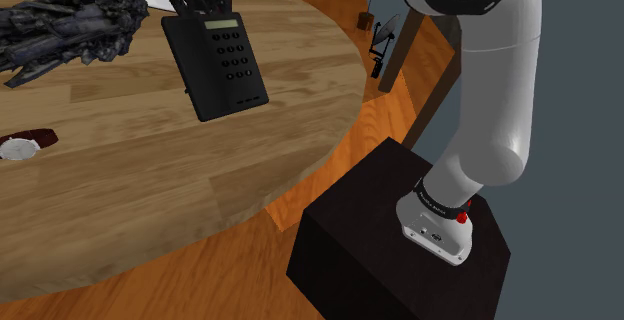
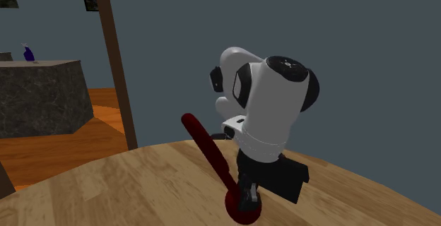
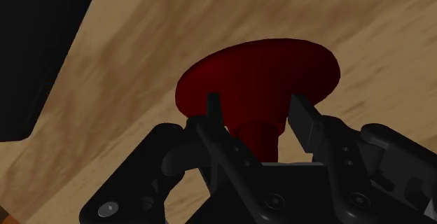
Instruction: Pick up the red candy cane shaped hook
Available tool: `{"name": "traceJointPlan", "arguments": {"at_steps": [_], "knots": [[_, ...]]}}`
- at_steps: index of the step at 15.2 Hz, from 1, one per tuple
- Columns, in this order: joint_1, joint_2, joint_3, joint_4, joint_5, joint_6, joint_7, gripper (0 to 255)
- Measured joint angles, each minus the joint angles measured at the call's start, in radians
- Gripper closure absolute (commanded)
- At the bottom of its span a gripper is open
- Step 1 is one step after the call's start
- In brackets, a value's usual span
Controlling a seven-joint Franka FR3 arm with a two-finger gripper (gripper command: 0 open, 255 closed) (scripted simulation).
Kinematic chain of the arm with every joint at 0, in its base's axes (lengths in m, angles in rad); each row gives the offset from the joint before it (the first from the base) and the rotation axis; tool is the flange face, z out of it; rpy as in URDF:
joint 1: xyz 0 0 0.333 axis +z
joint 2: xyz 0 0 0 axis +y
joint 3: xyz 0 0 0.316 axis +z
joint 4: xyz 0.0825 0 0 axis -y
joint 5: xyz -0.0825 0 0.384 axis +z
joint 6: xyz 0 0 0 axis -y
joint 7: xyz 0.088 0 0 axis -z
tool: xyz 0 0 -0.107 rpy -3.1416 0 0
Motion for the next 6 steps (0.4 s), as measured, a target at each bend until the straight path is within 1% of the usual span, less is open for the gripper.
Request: {"name": "traceJointPlan", "arguments": {"at_steps": [6], "knots": [[0.031, 0.03, -0.005, 0.13, -0.013, -0.096, -0.019, 255]]}}
